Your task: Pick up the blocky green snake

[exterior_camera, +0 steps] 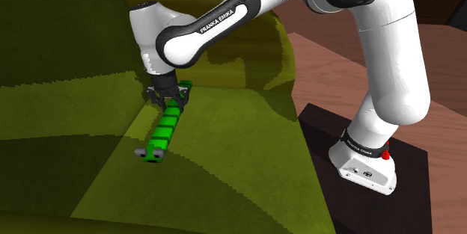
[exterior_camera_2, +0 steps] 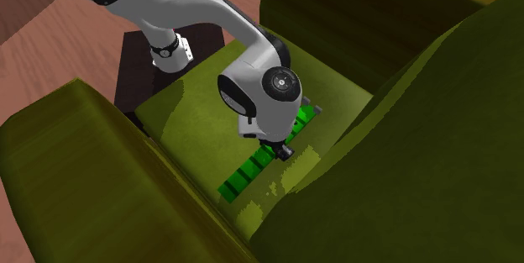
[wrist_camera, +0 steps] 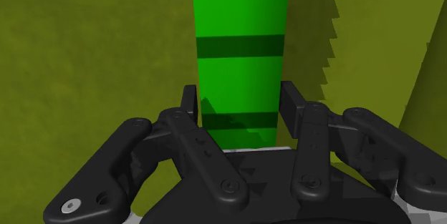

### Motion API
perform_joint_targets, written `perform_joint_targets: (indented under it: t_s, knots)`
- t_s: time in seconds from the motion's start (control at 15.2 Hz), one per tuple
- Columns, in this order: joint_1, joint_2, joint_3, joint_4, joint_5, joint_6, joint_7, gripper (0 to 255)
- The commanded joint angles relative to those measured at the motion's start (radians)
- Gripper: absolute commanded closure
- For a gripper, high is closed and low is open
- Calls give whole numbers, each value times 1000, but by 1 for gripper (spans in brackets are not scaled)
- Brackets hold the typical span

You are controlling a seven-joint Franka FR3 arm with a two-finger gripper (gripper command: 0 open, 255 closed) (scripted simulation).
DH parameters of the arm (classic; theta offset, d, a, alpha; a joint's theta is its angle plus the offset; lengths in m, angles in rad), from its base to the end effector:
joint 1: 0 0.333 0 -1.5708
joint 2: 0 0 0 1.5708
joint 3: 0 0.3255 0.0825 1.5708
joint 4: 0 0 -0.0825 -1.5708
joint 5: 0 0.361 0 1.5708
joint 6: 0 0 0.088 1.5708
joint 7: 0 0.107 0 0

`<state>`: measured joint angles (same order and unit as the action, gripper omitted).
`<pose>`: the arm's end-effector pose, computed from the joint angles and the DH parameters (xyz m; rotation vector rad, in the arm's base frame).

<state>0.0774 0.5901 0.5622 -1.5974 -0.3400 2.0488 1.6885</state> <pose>0.5769 0.3349 0.3440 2.7607 -1.4299 -0.0303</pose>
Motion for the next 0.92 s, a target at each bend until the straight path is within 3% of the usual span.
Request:
perform_joint_targets:
  t_s: [0.0, 0.86]
  knots:
    - [-3, -13, 5, 10, 8, -20, -5, 255]
    - [-9, -67, 27, 81, 43, -139, -28, 255]
